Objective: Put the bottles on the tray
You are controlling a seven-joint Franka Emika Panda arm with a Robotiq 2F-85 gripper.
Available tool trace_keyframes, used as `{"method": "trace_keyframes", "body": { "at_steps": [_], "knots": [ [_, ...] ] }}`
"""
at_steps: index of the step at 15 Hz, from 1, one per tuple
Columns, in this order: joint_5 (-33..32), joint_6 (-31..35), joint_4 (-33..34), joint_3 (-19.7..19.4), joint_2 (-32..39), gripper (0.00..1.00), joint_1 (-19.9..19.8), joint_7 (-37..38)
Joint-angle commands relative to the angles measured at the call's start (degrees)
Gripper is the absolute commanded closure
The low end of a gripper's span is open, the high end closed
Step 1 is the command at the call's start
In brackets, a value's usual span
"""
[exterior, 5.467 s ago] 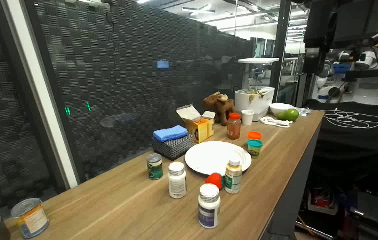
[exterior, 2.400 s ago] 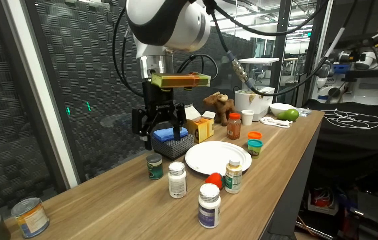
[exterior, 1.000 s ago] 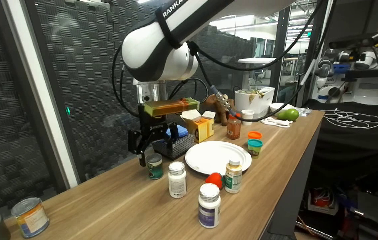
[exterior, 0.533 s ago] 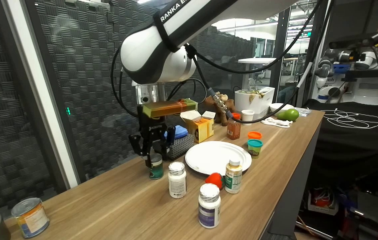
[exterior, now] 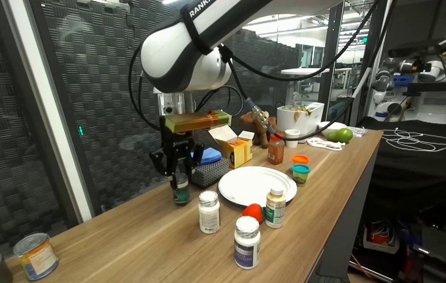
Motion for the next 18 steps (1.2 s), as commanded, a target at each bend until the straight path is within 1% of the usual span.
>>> {"method": "trace_keyframes", "body": {
  "at_steps": [1,5,9,11,13,16,18],
  "knots": [
    [-1.4,4.5,-7.5,-1.4,-8.6,0.82,0.5,1.9],
    [-2.9,8.5,-17.2,-2.7,-17.6,0.82,-0.5,2.3],
    [-3.6,6.6,-24.0,-3.4,-22.6,0.82,-2.5,1.5],
    [-2.1,5.2,-25.7,-2.9,-23.3,0.82,-4.3,-0.8],
    [-2.7,4.4,-26.2,-3.2,-22.7,0.82,-5.1,-1.1],
    [-3.0,4.1,-25.4,-3.5,-21.1,0.82,-6.5,-1.9],
    [-1.7,4.4,-24.6,-3.2,-20.2,0.82,-7.8,-4.5]
  ]
}}
